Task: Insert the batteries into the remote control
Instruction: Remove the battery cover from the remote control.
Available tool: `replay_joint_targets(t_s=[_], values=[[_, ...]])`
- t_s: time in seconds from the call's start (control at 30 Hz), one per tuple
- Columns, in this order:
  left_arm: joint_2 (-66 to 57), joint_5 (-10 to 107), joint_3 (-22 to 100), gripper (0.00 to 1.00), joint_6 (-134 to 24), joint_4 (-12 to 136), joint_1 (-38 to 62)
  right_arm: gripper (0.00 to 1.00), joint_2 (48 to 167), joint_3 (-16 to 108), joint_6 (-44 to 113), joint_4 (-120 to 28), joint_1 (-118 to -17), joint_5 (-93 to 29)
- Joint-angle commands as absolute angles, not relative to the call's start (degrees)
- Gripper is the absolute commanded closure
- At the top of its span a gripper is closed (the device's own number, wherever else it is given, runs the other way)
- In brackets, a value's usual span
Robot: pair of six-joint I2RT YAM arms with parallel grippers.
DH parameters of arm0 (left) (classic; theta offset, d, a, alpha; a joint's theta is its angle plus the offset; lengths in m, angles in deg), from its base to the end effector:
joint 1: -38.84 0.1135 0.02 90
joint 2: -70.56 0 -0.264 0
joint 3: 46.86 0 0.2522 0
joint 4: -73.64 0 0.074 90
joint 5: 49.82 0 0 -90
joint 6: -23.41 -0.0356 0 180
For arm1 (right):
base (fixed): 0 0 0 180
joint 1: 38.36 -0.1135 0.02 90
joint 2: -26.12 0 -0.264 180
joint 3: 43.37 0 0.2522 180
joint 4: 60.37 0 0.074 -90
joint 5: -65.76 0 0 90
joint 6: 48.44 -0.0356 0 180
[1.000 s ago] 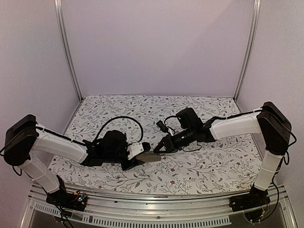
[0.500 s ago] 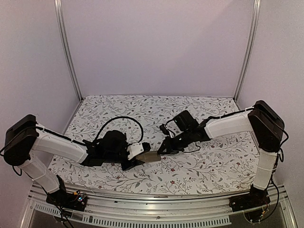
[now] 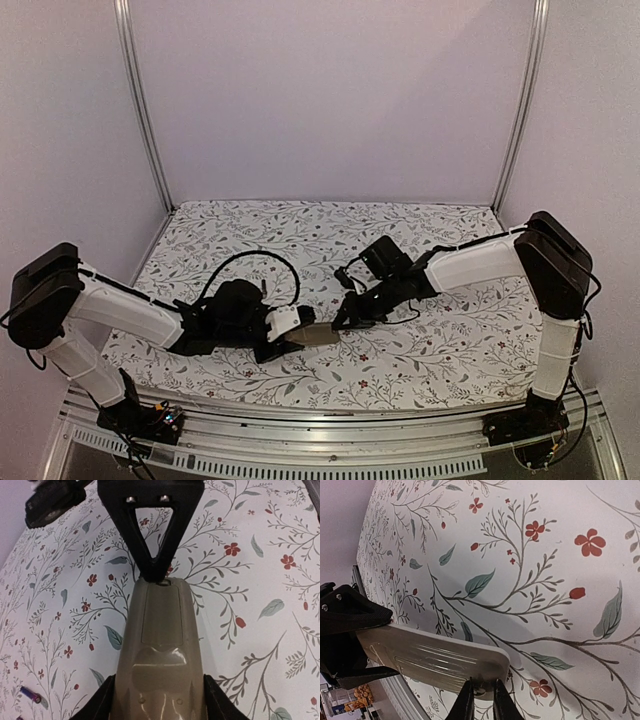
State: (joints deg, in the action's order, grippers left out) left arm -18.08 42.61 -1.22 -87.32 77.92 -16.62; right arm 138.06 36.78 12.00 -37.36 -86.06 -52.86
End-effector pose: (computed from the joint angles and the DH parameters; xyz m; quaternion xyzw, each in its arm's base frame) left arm 0.1596 -0.2345 0.1369 0.5633 0.7037 -0.1474 0.4072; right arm 0.2523 0.3027 0.1395 -0.2194 0.9003 0.3670 0.0818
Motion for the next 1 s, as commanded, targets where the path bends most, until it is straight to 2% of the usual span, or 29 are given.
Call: replay_joint_targets(t_s=[0.0,0.2,0.33,0.6,0.97], values=[[-18.99,44.89,-2.92,1.0,-86.35,81.5,-17.44,0.85,139.24,37.3,11.73,-35.69,-87.07,-52.44],[-20.7,54.48,-6.14,1.0,-82.51,85.54,-16.69,0.86,138.71,38.68,13.1,-31.59,-87.5,-49.11],[-22.6,53.92,-8.77,1.0,-80.34,91.35,-15.5,0.87,136.92,38.95,12.1,-27.19,-88.06,-44.31],[-28.78,63.04,-11.68,1.0,-75.82,106.87,-10.52,0.82,134.7,41.14,7.95,-19.96,-90.23,-37.71],[-36.5,64.28,-7.3,1.0,-78.74,105.45,-5.23,0.75,137.52,49.52,6.13,-13.11,-92.09,-32.11]])
